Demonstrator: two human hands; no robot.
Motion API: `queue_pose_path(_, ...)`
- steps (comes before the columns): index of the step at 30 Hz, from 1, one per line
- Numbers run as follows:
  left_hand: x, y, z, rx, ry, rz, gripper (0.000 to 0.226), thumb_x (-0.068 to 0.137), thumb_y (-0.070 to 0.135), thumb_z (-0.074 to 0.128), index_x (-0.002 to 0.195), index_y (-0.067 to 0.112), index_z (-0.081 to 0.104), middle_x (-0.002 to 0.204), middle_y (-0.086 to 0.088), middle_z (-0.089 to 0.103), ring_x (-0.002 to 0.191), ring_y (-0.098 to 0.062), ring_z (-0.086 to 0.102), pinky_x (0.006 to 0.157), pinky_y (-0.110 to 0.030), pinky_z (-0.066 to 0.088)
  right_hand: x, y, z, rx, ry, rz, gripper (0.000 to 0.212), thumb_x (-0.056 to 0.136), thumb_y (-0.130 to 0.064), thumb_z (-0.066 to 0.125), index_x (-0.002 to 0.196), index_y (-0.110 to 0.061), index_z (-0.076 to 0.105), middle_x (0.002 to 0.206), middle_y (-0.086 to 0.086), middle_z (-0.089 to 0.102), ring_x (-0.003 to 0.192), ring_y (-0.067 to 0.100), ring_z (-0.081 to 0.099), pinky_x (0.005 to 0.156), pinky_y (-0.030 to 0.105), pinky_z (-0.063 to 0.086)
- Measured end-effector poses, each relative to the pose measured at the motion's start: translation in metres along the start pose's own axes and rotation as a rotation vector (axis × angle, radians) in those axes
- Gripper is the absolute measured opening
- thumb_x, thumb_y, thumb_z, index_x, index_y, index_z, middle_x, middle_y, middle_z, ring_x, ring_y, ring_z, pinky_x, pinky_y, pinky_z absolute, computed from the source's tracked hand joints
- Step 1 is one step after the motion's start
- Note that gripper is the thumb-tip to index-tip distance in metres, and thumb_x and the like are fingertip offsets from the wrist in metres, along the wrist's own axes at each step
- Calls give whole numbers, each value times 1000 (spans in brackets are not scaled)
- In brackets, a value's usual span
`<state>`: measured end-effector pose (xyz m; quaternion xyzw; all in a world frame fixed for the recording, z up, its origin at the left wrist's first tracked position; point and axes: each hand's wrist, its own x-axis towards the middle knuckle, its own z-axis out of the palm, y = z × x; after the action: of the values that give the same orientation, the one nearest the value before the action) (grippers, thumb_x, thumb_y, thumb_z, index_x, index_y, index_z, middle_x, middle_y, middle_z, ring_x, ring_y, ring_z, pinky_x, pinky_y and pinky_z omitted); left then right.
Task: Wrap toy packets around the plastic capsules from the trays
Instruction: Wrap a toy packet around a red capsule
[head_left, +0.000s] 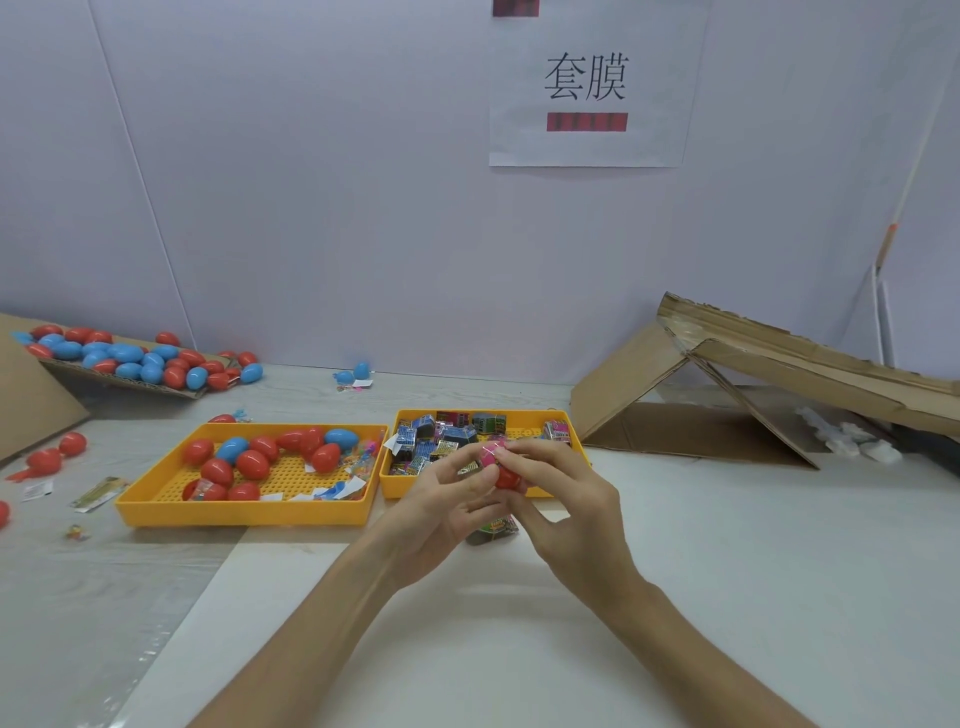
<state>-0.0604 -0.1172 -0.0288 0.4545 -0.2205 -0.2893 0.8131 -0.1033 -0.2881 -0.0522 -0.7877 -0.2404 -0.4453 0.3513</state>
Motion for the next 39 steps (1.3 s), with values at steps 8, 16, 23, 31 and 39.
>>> queue_pose_path(8,3,-4,-3,22,8,-6,55,71,28,92,120,13,72,121,-19,68,110,-28,69,91,-31,56,-1,0,0,4,64,12,41,76,4,84,114,-8,76,113,3,70,106,4,66,90,15,51)
queue_pose_path(16,4,-6,-2,0,107,25,75,70,19,91,134,2,56,119,-24,67,110,-32,68,87,-33,59,0,-1,0,36,60,57,35,77,-1,84,108,-14,77,117,-3,68,107,8,67,85,21,56)
queue_pose_path(23,6,-3,-3,294,289,171,34,70,22,80,103,21,73,97,-2,74,93,-18,68,81,-31,56,9,-1,-6,363,69,477,39,83,-24,76,120,-29,62,109,-9,70,98,17,72,79,29,58)
queue_pose_path(31,5,-5,-1,597,259,242,34,74,18,85,105,26,75,103,3,75,95,-16,73,76,-25,58,13,5,-9,676,-140,748,29,84,-21,78,112,-18,71,105,6,74,99,25,72,81,40,61)
queue_pose_path(39,3,-4,-3,509,228,258,32,81,23,76,112,15,73,105,-2,75,100,-19,72,80,-25,57,14,4,-13,662,-133,730,24,80,-25,81,103,-26,77,104,3,76,98,20,73,80,28,57)
